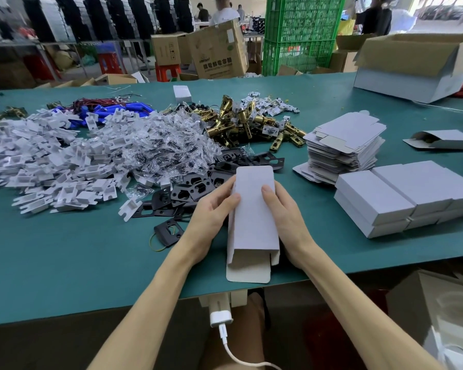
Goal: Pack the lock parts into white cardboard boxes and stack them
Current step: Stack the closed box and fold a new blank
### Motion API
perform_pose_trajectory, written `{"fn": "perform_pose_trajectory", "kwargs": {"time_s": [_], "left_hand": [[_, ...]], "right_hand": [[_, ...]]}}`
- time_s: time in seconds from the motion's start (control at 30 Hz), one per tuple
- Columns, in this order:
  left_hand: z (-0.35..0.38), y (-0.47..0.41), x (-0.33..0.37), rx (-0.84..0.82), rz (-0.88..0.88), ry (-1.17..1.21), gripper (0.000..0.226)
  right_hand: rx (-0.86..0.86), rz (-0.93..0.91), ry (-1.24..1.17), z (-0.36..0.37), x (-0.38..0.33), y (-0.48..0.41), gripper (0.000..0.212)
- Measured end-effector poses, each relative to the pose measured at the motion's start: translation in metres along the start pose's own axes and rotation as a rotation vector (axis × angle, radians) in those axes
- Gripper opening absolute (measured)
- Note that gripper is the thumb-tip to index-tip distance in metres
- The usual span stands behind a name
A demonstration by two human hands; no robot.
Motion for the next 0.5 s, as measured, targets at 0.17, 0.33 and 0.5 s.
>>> {"fn": "perform_pose_trajectory", "kwargs": {"time_s": [0.17, 0.33, 0.5], "left_hand": [[0.0020, 0.0010, 0.0018, -0.002, 0.043, 0.012, 0.052], [0.0011, 0.0001, -0.0003, 0.040, 0.088, 0.002, 0.057], [-0.0010, -0.0008, -0.0032, 0.125, 0.083, 0.031, 0.057]], "right_hand": [[0.102, -0.038, 0.036, 0.0024, 0.0012, 0.0012, 0.022], [0.113, -0.043, 0.043, 0.0038, 0.0006, 0.0015, 0.023], [0.112, -0.020, -0.014, 0.0009, -0.0011, 0.0032, 0.038]]}}
Point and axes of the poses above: each hand's wrist, its own y-axis away from the middle knuckle, its own z-axis out of the palm, x = y × z, the point moved 1 cm from there along -y, towards the middle knuckle, and after that the axes turned 8 degrees about -y, right-handed, at the moved point
